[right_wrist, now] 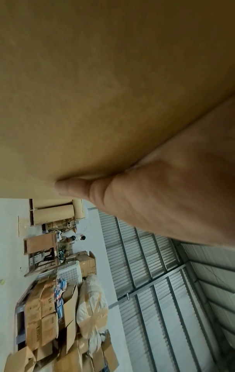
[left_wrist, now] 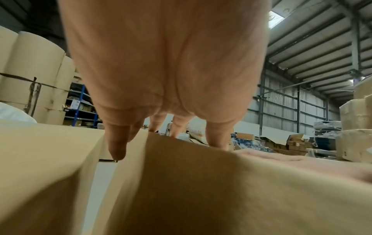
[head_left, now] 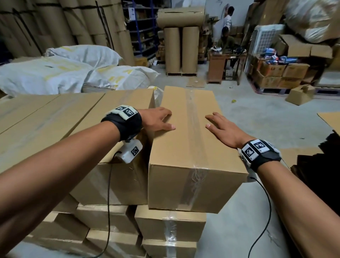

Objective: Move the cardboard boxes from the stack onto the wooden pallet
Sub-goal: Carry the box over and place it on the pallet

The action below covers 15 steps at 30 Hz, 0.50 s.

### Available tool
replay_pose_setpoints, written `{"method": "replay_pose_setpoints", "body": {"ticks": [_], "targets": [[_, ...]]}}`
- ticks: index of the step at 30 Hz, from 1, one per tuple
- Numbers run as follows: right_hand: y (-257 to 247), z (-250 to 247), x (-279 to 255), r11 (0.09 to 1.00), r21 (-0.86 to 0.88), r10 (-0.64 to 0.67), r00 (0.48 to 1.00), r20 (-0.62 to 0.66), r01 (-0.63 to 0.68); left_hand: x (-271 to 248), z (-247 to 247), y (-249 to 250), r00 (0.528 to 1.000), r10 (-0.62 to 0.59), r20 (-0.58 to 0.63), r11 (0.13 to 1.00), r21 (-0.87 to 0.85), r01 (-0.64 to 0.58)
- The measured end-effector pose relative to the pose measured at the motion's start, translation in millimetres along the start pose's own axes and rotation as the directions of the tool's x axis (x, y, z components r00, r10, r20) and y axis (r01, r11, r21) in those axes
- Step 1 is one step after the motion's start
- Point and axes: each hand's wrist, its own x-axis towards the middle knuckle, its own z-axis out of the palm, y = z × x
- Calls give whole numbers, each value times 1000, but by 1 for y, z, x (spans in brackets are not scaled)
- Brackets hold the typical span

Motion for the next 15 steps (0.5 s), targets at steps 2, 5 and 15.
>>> {"method": "replay_pose_setpoints", "body": {"ticks": [2, 5, 15], "targets": [[6, -1, -5, 1000, 19, 9, 1000, -5, -9, 10, -1, 5, 999, -31, -13, 999, -17, 31], [11, -3, -8, 999, 47, 1, 1000, -23, 0, 23, 0, 14, 998, -63, -22, 998, -21, 63], [25, -9, -10, 973, 229, 46, 997, -56, -32, 35, 19, 40, 990, -85, -109, 995, -63, 78]]}}
